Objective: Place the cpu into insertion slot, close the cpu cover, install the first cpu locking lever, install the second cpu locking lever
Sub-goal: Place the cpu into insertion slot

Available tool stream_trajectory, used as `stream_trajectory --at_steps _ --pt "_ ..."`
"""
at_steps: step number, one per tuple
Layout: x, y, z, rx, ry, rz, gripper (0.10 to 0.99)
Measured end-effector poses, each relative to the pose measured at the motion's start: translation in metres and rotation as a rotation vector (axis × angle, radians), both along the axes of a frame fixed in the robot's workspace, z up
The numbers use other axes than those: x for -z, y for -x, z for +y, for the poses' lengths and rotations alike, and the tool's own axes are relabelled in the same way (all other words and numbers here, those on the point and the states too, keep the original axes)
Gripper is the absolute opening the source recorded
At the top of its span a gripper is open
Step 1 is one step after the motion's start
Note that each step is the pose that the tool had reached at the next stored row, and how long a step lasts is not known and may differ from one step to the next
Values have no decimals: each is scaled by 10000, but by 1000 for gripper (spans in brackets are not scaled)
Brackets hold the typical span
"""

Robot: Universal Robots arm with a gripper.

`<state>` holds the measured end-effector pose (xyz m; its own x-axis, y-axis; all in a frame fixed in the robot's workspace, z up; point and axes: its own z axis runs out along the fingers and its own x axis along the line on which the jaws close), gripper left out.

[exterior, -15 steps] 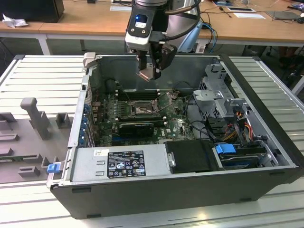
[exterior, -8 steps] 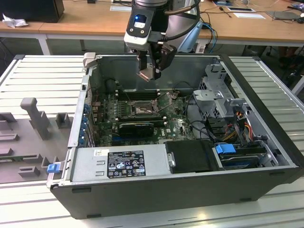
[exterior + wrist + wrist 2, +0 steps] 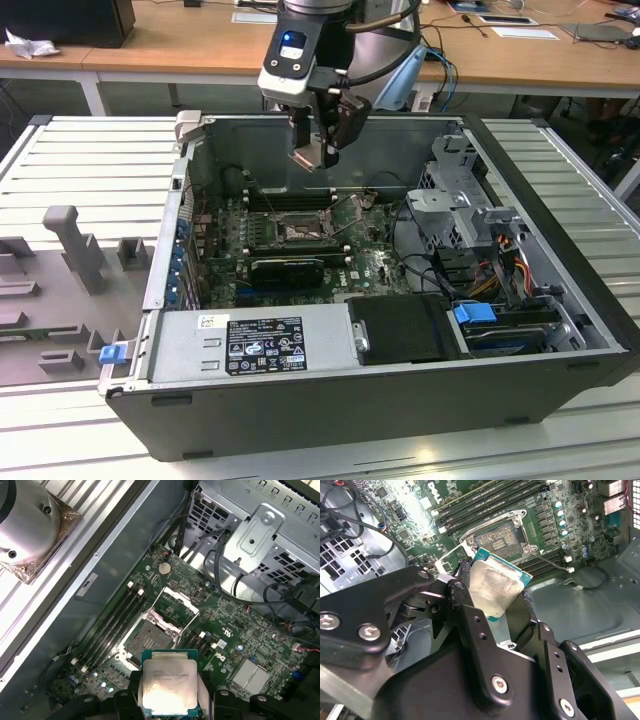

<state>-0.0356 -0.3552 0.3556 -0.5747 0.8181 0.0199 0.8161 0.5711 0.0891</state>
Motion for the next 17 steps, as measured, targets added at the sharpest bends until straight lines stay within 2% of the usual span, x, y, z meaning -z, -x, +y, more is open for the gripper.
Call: stream_trajectory --at_steps 17 --pt "7 0 0 582 0 0 529"
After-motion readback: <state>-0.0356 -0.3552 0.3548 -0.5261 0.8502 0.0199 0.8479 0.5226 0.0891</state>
